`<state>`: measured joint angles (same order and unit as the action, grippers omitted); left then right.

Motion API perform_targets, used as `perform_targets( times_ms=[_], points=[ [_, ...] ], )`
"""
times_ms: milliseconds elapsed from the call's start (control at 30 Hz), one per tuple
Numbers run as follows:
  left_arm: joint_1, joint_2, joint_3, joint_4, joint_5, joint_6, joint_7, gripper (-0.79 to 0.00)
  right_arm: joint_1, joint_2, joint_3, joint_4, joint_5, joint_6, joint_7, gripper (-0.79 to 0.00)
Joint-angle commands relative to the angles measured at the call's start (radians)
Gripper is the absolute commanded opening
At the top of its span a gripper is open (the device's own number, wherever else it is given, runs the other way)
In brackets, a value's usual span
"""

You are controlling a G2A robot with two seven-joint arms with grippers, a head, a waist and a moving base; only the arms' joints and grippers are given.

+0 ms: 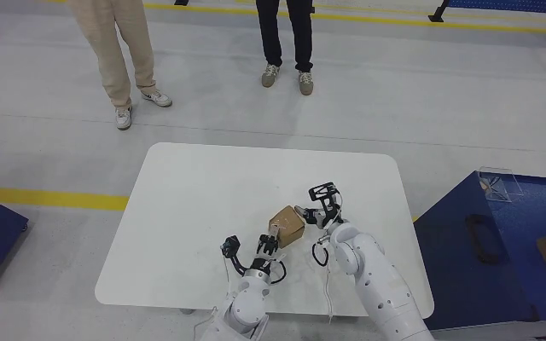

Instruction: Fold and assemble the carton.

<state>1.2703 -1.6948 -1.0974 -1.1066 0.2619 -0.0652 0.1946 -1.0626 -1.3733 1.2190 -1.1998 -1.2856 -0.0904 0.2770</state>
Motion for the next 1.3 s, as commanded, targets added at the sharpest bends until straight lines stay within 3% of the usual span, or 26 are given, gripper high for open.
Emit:
perform_targets(
  times_ms=[0, 1067, 1267],
  points=[
    [0.0, 0.0, 0.001, 0.0, 0.0, -0.002, 0.001, -0.44, -0.004, 0.001, 0.004, -0.005, 0.006, -0.009, 0.001, 0.0],
    [-0.017, -0.008, 0.029, 0.04, 0.0, 0.018, 0.024, -0.434, -0.006, 0.005, 0.018, -0.004, 0.035, -0.016, -0.02, 0.0],
    [-0.016, -0.01, 0.033, 0.038, 0.003, 0.013, 0.03, -0.434, -0.043, 0.015, 0.023, -0.06, 0.047, -0.133, -0.013, 0.0]
  ],
)
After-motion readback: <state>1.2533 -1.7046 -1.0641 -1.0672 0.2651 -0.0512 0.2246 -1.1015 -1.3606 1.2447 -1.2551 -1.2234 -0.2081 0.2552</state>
